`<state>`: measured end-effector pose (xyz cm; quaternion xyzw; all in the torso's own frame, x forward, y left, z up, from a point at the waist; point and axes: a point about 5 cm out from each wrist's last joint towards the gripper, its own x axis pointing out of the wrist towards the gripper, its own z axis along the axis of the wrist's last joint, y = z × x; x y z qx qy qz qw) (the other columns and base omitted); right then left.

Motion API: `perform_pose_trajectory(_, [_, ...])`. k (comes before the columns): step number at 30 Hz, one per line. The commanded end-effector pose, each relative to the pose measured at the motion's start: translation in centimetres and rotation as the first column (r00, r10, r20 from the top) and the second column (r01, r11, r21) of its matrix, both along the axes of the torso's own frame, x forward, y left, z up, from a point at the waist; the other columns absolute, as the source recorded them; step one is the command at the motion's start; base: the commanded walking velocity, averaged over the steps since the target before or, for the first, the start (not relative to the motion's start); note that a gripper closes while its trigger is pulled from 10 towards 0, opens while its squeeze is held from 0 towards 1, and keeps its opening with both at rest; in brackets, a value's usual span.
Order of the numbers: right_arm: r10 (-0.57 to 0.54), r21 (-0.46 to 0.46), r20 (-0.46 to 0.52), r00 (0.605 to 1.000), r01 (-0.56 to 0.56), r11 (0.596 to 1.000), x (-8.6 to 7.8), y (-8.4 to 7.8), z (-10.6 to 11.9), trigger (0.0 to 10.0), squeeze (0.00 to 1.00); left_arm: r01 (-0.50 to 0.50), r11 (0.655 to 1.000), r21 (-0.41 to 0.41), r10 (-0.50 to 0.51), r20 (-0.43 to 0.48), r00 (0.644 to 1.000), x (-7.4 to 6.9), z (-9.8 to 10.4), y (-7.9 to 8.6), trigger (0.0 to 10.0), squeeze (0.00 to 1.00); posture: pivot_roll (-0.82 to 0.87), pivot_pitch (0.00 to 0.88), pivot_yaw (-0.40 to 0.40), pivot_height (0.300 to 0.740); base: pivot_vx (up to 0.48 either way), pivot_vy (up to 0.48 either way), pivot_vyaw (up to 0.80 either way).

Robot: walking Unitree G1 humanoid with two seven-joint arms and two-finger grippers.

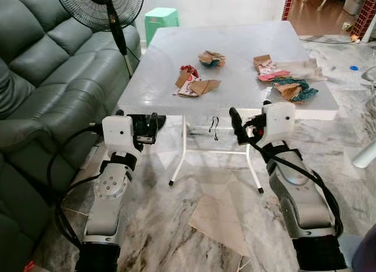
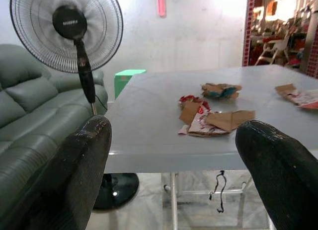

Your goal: Picking trash to rubbish bin

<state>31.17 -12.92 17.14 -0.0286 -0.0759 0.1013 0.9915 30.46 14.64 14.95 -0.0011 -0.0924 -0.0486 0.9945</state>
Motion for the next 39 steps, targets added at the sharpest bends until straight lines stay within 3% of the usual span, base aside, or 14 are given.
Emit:
perform_pose_trajectory(1, [0.011,0.0,0.015,1.0,-0.011,1.0,0.1,0.5,0.3,10.0,0.0,-0.003,1.0,-0.002,0.003,0.024,1.0,0.1,0.6,0.3,10.0,0.0,-0.05,0.024,0.06,0.74,0.458,0.0,0.0])
perform_pose_trajectory(24, [0.025,-0.005,0.012,1.0,-0.025,1.0,0.1,0.7,0.2,10.0,0.0,-0.003,1.0,0.0,0.003,0.009,1.0,0.0,0.3,0.2,10.0,0.0,-0.05,0.028,0.053,0.74,0.448,0.0,0.0])
perform_pose_trajectory(33, [0.113,-0.011,-0.02,0.993,-0.113,0.993,-0.1,1.8,-0.2,10.0,0.0,-0.01,1.0,0.009,0.01,0.003,1.0,0.2,0.2,0.3,10.0,0.0,-0.06,0.022,0.049,0.74,0.41,0.0,0.0])
perform_pose_trajectory(39, [0.112,0.0,-0.031,0.993,-0.112,0.994,-0.3,1.9,-0.5,10.0,0.0,-0.04,0.999,0.008,0.04,-0.022,0.999,0.4,-0.2,0.5,10.0,0.0,-0.06,0.02,0.048,0.74,0.176,0.0,0.0])
